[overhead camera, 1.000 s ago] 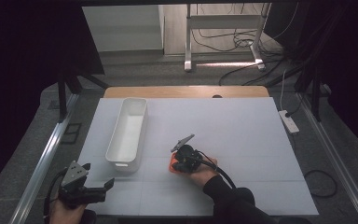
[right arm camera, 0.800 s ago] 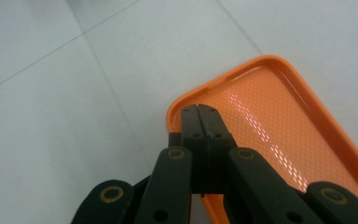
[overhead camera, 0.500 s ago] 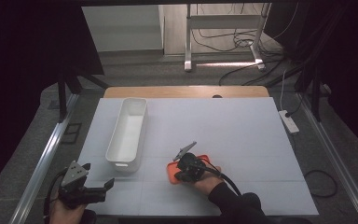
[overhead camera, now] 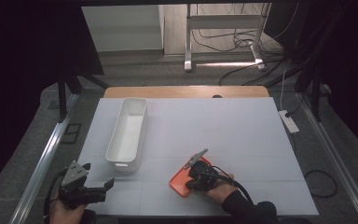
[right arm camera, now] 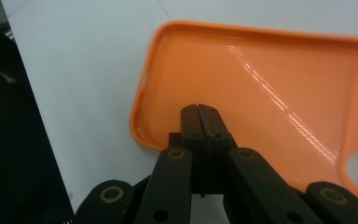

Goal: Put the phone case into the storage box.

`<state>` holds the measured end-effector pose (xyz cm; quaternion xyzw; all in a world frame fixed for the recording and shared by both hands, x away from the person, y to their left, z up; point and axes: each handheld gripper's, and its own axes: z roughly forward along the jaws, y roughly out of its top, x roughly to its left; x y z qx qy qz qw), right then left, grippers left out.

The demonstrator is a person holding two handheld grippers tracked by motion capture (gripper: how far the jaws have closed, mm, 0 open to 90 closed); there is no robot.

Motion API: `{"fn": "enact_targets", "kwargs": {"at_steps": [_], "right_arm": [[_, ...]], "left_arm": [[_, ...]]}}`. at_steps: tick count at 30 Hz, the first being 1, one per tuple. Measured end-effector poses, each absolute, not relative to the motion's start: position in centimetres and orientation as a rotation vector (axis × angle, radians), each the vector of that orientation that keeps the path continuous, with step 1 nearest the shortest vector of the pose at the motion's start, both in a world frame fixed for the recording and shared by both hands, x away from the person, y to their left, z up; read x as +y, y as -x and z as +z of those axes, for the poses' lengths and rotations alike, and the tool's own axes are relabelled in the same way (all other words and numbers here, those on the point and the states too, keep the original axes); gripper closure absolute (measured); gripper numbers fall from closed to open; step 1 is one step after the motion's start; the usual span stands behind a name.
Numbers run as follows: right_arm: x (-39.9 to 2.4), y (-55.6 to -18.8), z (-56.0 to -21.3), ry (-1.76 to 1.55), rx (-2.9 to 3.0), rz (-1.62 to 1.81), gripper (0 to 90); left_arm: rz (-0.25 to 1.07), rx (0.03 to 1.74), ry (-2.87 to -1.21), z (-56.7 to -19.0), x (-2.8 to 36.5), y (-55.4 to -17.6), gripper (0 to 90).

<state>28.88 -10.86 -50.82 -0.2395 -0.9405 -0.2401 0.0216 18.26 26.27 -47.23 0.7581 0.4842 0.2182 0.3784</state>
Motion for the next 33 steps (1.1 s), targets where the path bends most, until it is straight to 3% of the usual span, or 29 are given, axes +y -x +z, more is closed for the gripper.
{"fn": "enact_targets", "kwargs": {"at_steps": [17,33], "right_arm": [[-16.5,-29.2,-50.2,0.908,-2.953,-0.701,89.4],[-18.1,-30.1,-49.5,0.962,-2.956,-0.764,88.9]], "left_arm": [[0.558,1.242,-1.939,-47.2,26.2,-18.3,1.3],[0.558,1.242,-1.937,-47.2,26.3,-18.3,1.3]]}}
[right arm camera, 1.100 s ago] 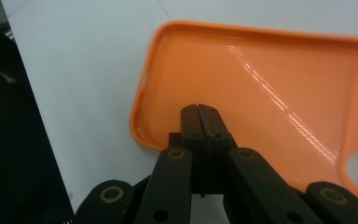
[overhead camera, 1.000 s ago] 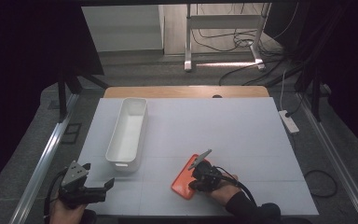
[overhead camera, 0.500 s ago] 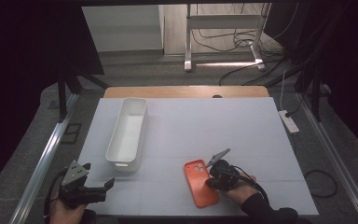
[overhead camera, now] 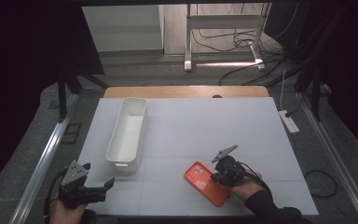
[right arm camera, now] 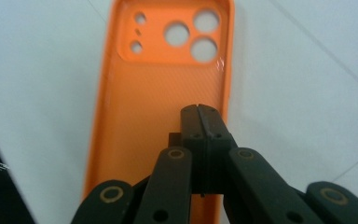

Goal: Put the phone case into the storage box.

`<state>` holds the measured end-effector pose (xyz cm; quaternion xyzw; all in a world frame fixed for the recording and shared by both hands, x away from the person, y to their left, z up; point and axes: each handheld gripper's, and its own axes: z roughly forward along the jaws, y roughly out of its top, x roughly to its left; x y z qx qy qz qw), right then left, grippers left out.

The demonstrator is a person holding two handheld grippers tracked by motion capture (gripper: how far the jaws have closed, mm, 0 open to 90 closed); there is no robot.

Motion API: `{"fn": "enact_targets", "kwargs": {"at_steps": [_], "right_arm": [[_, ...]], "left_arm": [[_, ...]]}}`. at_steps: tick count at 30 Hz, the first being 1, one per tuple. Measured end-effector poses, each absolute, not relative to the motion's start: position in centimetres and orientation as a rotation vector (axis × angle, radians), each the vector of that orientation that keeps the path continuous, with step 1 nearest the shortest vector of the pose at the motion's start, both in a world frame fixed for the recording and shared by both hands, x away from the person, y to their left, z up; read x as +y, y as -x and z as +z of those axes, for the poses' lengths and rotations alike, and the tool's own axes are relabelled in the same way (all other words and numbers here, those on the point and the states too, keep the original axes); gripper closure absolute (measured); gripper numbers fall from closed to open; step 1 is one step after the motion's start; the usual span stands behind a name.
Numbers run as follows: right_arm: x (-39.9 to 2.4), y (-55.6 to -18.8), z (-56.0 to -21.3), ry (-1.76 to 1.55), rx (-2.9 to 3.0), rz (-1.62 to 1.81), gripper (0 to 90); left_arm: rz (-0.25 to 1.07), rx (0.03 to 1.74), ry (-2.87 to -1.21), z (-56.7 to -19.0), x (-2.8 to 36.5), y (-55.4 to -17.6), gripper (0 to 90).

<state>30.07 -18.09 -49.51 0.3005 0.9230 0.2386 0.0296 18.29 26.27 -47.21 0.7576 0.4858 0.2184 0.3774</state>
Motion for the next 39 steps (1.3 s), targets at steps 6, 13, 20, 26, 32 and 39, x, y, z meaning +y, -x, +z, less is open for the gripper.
{"fn": "enact_targets", "kwargs": {"at_steps": [6,13,20,26,32,39], "right_arm": [[-18.9,-30.0,-48.0,-0.98,2.767,0.83,58.6],[-19.8,-30.2,-47.3,-0.994,2.711,0.846,22.7],[-21.0,-30.1,-46.7,-1.04,2.636,0.858,0.7],[-21.5,-30.0,-46.6,-1.076,2.605,0.862,0.0],[-21.2,-30.1,-47.3,-1.089,2.634,0.837,0.0],[-20.6,-30.1,-48.8,-1.063,2.667,0.769,5.6]], "left_arm": [[0.559,1.242,-1.938,-47.2,26.3,-18.3,1.3],[0.557,1.242,-1.936,-47.2,26.3,-18.3,1.3],[0.557,1.242,-1.936,-47.2,26.3,-18.3,1.3],[0.557,1.241,-1.936,-47.2,26.3,-18.3,1.3],[0.558,1.24,-1.938,-47.2,26.3,-18.3,1.3],[0.558,1.239,-1.938,-47.2,26.3,-18.3,1.3]]}}
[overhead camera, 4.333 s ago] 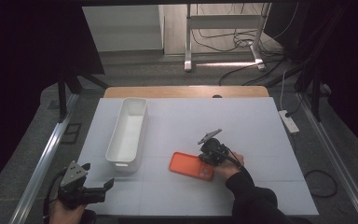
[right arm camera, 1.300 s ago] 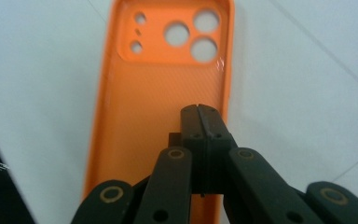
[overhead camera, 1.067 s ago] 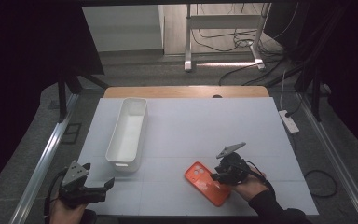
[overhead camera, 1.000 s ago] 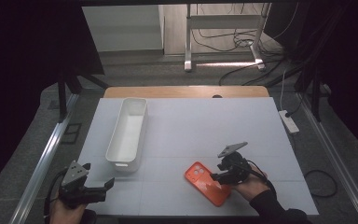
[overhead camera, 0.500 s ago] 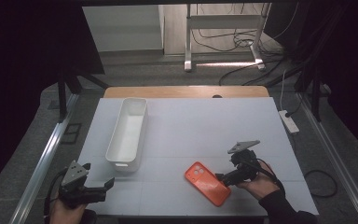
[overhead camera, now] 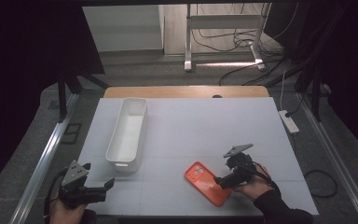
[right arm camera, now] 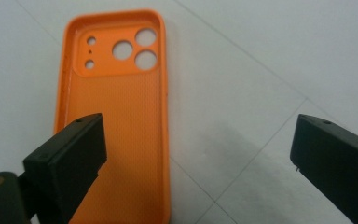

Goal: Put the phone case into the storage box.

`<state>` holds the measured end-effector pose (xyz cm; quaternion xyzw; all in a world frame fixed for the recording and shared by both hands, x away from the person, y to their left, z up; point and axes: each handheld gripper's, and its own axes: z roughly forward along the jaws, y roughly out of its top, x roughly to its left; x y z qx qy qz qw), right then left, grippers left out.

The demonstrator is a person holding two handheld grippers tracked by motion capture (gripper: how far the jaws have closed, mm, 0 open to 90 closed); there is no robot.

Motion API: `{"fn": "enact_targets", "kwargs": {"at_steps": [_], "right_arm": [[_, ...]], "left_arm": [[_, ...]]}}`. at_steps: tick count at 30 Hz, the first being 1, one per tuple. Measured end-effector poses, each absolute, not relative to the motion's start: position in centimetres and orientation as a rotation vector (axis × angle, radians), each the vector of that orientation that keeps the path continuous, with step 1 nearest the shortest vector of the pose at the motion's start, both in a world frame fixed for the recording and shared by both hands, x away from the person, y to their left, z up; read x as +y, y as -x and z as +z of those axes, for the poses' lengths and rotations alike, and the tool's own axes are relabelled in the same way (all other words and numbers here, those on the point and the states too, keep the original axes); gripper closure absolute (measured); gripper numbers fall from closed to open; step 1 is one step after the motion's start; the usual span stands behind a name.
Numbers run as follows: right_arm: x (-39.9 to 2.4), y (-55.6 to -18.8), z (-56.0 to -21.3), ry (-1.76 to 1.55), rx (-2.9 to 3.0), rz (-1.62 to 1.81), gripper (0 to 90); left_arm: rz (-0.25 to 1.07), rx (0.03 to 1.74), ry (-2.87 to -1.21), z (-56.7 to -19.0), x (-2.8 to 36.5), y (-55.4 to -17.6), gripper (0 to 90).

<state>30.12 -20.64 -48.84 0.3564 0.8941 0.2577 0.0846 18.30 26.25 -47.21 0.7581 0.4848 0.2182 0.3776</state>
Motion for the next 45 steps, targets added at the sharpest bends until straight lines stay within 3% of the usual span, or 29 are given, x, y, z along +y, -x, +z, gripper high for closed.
{"fn": "enact_targets", "kwargs": {"at_steps": [8,9,11,12,13,14,15,16,17,18,19,26,45], "right_arm": [[-20.0,-30.1,-50.1,-1.042,2.718,0.694,13.0],[-19.9,-30.1,-50.2,-1.033,2.728,0.69,19.4],[-19.9,-30.1,-50.3,-1.031,2.731,0.685,22.8],[-19.8,-30.0,-50.4,-1.008,2.753,0.669,32.3],[-19.8,-30.0,-50.4,-1.008,2.753,0.669,32.3],[-19.8,-30.0,-50.5,-1.008,2.759,0.661,41.4],[-19.8,-30.0,-50.5,-1.008,2.759,0.661,41.4],[-19.9,-30.1,-50.4,-0.993,2.77,0.675,51.0],[-19.9,-30.1,-50.4,-0.993,2.77,0.675,51.0],[-19.9,-30.1,-50.3,-0.996,2.785,0.691,60.2],[-19.9,-30.1,-50.3,-0.996,2.785,0.691,60.2],[-19.9,-30.5,-50.2,-1.015,2.843,0.713,87.3],[-20.2,-30.5,-49.2,-1.097,2.776,0.778,89.6]], "left_arm": [[0.557,1.239,-1.939,-47.2,26.2,-18.3,1.3],[0.557,1.239,-1.938,-47.2,26.2,-18.3,1.3],[0.557,1.239,-1.938,-47.2,26.2,-18.3,1.3],[0.557,1.239,-1.938,-47.2,26.2,-18.3,1.3],[0.557,1.239,-1.939,-47.2,26.2,-18.3,1.3],[0.557,1.239,-1.938,-47.2,26.2,-18.3,1.3],[0.557,1.239,-1.938,-47.2,26.2,-18.3,1.3],[0.557,1.24,-1.939,-47.2,26.2,-18.3,1.3],[0.557,1.24,-1.939,-47.2,26.2,-18.3,1.3],[0.556,1.24,-1.939,-47.2,26.2,-18.3,1.3],[0.557,1.24,-1.94,-47.2,26.2,-18.3,1.3],[0.559,1.241,-1.947,-47.2,26.2,-18.4,1.4],[0.529,1.24,-1.972,-47.2,26.0,-18.7,1.7]]}}
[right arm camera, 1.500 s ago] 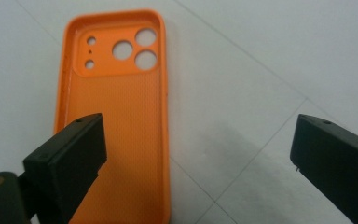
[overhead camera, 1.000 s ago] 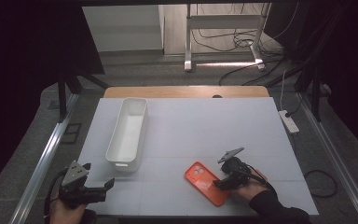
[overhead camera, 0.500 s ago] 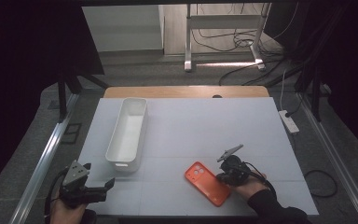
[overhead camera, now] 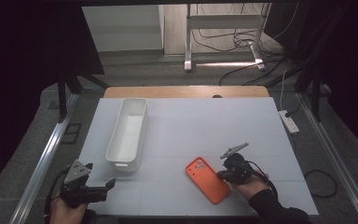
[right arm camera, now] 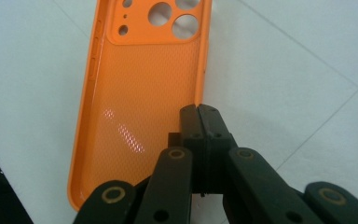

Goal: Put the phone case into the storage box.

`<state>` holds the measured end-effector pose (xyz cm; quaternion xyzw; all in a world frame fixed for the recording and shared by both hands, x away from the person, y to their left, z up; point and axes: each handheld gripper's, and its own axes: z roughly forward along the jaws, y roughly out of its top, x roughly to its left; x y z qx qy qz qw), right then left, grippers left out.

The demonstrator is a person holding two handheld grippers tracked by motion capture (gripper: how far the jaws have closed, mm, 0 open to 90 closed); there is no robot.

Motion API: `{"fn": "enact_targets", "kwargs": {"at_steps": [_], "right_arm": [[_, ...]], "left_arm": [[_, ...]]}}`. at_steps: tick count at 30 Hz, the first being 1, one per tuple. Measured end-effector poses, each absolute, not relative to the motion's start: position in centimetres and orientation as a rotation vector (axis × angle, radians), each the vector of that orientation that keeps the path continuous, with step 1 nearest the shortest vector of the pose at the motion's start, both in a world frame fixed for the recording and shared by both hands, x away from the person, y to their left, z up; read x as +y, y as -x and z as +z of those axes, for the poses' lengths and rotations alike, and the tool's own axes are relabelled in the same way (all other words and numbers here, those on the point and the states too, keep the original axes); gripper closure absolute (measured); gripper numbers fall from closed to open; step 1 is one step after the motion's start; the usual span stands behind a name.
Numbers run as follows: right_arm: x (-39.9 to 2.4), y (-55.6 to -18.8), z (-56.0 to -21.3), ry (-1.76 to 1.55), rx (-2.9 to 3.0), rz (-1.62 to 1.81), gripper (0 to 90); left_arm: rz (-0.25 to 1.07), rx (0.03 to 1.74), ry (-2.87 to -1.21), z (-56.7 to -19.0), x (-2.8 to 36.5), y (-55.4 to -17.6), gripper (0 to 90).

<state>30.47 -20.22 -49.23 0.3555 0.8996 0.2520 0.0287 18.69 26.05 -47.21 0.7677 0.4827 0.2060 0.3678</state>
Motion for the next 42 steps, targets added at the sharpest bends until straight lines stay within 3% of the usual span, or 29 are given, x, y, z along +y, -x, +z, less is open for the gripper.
{"fn": "enact_targets", "kwargs": {"at_steps": [42], "right_arm": [[-21.7,-30.4,-44.7,-1.044,2.551,1.14,89.5]], "left_arm": [[0.388,0.992,-1.966,-45.7,19.8,-22.4,0.0]]}}
